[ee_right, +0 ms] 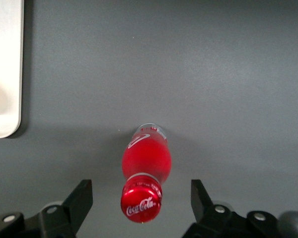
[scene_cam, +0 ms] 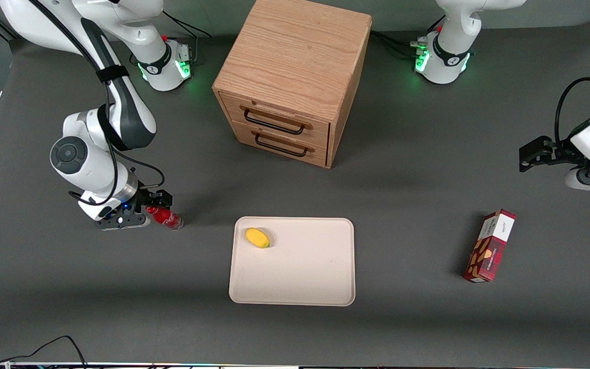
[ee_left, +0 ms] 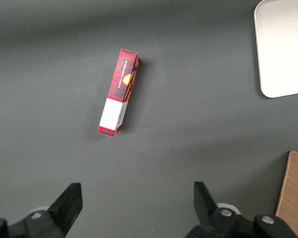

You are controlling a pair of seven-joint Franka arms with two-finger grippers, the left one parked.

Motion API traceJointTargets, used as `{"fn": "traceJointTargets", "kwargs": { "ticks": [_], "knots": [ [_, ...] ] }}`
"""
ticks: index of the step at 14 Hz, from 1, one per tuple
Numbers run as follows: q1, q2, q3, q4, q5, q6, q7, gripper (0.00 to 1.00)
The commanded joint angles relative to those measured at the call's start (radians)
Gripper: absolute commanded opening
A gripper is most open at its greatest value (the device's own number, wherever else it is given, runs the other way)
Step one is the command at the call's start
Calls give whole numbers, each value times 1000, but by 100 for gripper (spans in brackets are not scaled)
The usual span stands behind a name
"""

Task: Place coke bottle on tray
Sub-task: 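Close the right gripper on the bottle's cap and lift it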

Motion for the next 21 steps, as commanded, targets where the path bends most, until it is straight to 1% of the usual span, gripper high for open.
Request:
{"fn": "traceJointTargets", "kwargs": {
  "ticks": [1,2,5,6,8,9,10,12,13,15,16,17,18,20,21],
  "knots": [
    [0,-27,1,-29,-18,14,3,69],
    [-1,-29,1,-27,-20,14,-10,55],
    [-3,-27,1,-23,-20,13,-32,5],
    [-1,-27,1,-20,-18,10,-32,0],
    [-6,-30,4,0,-18,-12,-26,0],
    [-9,-39,4,38,-15,-56,-24,0],
    [-11,-53,4,101,-9,-149,-27,0],
    [-11,-41,4,300,-5,-403,-30,0],
    [-14,-38,2,448,-2,-590,-29,0],
    [-14,-38,2,593,0,-740,-32,0],
    [-15,-37,1,653,11,-801,-32,0],
    [-17,-33,-7,702,40,-847,-32,0],
    [-17,-32,-10,723,55,-858,-32,0],
    [-11,-6,-10,730,49,-854,-15,0],
    [3,34,-9,768,44,-849,-8,0]
  ]
}}
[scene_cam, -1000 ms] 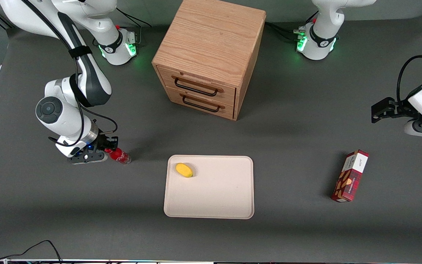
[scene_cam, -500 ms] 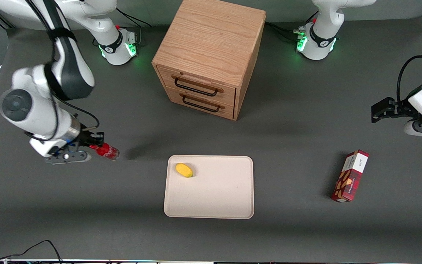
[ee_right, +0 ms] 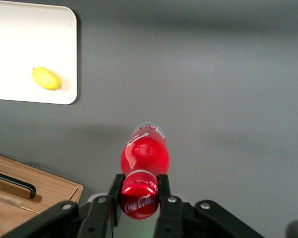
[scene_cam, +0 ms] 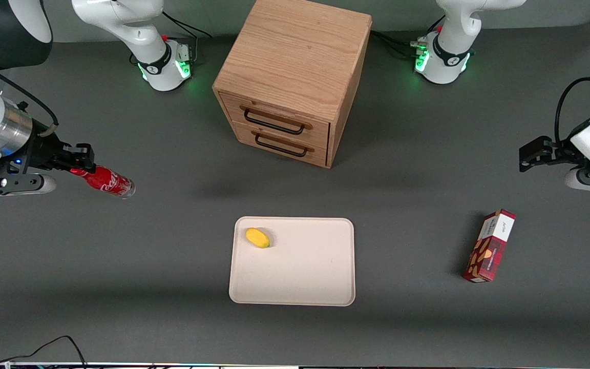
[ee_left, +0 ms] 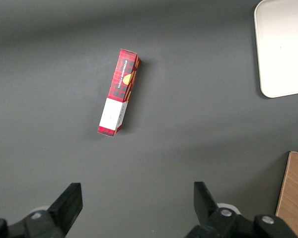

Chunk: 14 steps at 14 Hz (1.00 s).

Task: Place coke bottle on tray
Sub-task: 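Carry the held bottle over the white tray beside the lemon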

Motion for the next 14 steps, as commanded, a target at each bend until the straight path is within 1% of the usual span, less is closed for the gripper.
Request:
{"fn": "traceJointTargets", "kwargs": {
  "ticks": [1,2,4,5,11,14],
  "knots": [
    [20,148,8,159,11,-16,52,0],
    [28,209,15,229,14,-13,101,0],
    [127,280,2,306,9,21,182,0],
    [146,311,-3,320,6,68,208,0],
    [235,450,-6,321,-3,396,209,0],
    [255,529,-8,321,-12,568,196,0]
  ]
}}
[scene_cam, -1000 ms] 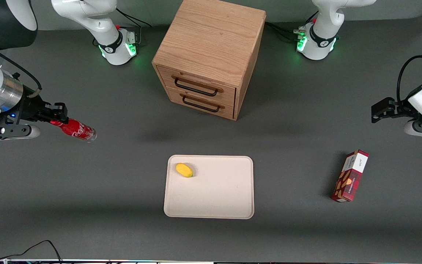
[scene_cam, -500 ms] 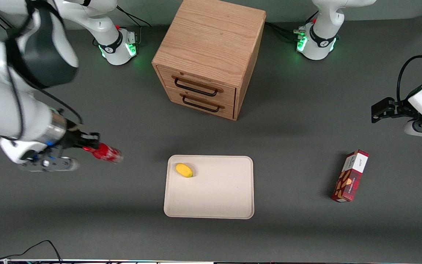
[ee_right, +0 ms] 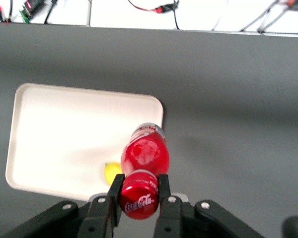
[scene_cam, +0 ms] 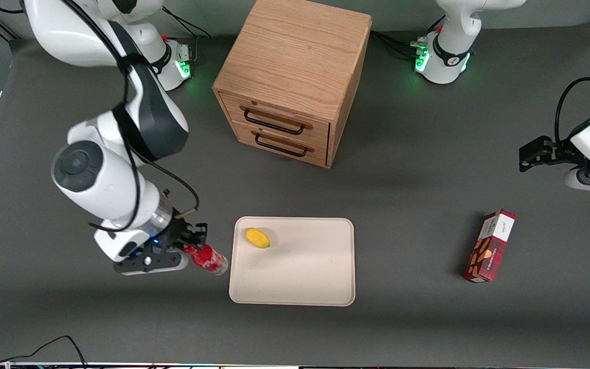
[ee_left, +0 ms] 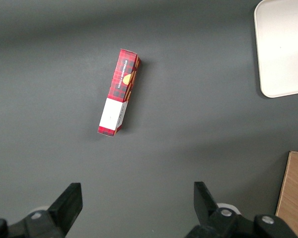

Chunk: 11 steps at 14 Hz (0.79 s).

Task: Place coke bottle on tray
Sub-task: 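Carry the held bottle over the white tray beside the lemon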

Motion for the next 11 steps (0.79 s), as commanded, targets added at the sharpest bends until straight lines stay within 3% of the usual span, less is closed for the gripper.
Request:
{"fn": "traceJointTargets", "kwargs": {
  "ticks": [1,5,11],
  "knots": [
    [28,87,-12,62,-42,117,0,0],
    [82,159,-15,61,-103,153,11,0],
    [96,173,-15,22,-125,155,17,0]
  ]
}}
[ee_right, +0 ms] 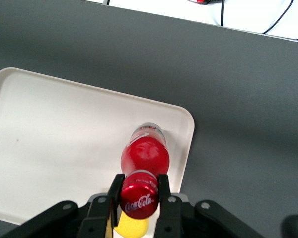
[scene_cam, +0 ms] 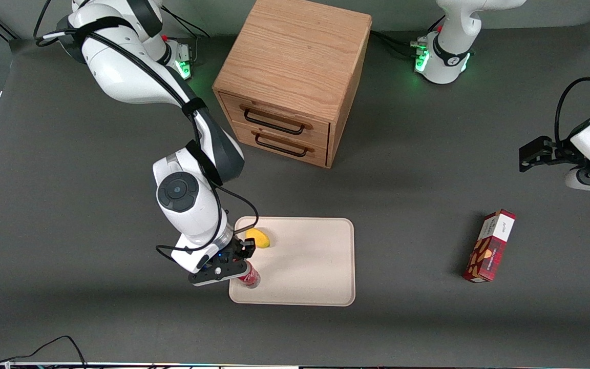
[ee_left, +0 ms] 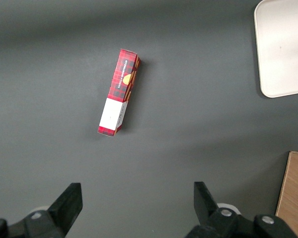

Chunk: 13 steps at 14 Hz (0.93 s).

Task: Place coke bottle on tray
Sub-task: 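Lower the bottle onto the tray and open the right gripper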

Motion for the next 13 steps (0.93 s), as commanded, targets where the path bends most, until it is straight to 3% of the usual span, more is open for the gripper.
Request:
{"fn": "traceJointTargets", "kwargs": {
  "ticks": [1,5,6,8,10,11,13],
  "knots": [
    [8,20,-11,13,-27,2,18,0],
    [10,52,-11,13,-27,51,19,0],
    [10,52,-11,13,-27,51,19,12],
    [7,52,-11,13,-25,52,19,58],
    [5,52,-10,13,-24,57,19,89],
    [5,52,-11,13,-22,57,19,97],
    [5,49,-10,15,-19,57,21,100]
  ]
}}
